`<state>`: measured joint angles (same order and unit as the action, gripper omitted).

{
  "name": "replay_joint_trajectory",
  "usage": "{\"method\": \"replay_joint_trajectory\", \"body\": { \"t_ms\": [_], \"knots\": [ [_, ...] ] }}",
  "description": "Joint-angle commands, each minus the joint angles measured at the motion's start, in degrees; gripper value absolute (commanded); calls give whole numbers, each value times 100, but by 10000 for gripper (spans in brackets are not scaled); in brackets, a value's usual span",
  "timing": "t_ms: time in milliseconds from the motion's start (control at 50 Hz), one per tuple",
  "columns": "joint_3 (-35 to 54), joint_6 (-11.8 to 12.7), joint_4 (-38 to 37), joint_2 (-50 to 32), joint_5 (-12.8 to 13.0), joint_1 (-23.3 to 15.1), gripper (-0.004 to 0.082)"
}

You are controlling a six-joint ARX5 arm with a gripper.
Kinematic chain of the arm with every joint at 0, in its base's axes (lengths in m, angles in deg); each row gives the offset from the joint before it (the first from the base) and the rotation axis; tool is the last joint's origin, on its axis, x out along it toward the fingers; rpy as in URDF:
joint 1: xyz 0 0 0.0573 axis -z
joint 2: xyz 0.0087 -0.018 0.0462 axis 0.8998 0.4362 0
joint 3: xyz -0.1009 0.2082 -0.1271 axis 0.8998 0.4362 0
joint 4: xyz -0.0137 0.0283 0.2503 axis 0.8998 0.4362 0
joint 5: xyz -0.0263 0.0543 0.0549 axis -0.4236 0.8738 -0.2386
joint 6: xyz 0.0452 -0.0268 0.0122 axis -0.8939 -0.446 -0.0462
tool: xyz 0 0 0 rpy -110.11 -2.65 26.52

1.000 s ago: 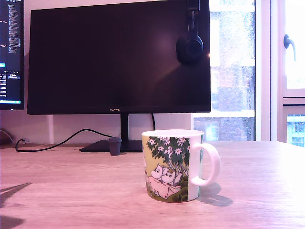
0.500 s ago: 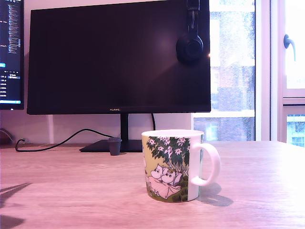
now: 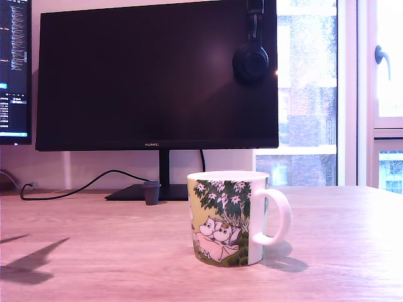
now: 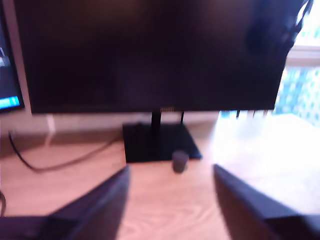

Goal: Pick up the coffee capsules from the table one by one and drop them inside the nearest coffee cup

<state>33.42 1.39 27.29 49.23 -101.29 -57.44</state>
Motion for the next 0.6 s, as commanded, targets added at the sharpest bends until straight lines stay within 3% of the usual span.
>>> {"method": "replay_joint_trajectory", "body": {
  "t_ms": [0,260,580],
  "knots": [
    [98,-63,-138,76,-59,-13,694],
    [131,-321,-330,343,-57,-15,693],
    [229,-437,-874,758,-120,-13,693]
  ]
}}
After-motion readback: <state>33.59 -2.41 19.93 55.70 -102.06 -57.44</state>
